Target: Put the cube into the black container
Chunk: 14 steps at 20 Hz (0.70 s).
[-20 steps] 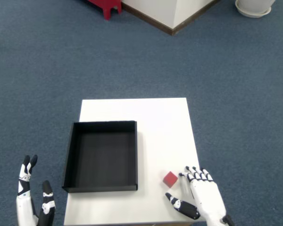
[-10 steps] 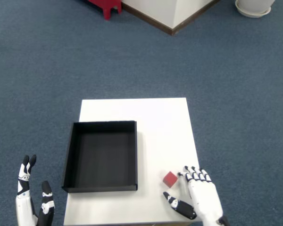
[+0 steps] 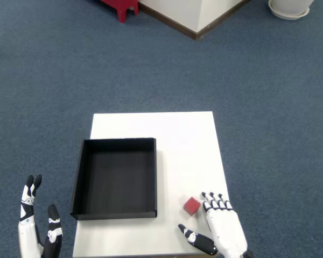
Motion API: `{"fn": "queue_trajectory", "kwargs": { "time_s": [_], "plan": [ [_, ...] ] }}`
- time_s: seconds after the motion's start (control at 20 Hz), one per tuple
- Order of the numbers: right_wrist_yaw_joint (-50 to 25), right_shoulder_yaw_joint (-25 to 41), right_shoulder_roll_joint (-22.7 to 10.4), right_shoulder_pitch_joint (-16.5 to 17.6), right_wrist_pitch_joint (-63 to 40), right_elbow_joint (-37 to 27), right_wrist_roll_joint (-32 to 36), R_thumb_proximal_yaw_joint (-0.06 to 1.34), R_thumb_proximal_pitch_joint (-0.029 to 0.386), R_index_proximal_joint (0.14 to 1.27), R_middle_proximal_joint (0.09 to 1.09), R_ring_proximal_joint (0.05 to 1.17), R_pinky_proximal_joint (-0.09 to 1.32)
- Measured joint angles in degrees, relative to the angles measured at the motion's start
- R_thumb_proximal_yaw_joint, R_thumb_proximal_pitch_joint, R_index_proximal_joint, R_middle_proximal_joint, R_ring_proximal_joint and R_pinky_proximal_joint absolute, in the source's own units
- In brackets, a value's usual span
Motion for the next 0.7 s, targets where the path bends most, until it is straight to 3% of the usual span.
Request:
{"fn": "queue_trajectory", "kwargs": {
  "time_s": [0.7],
  "plan": [
    [-3.13,1.09,0.50,0.04,0.12,-0.06,-1.83,0.37,0.000,0.49,0.16,0.17,-0.03]
  ]
}}
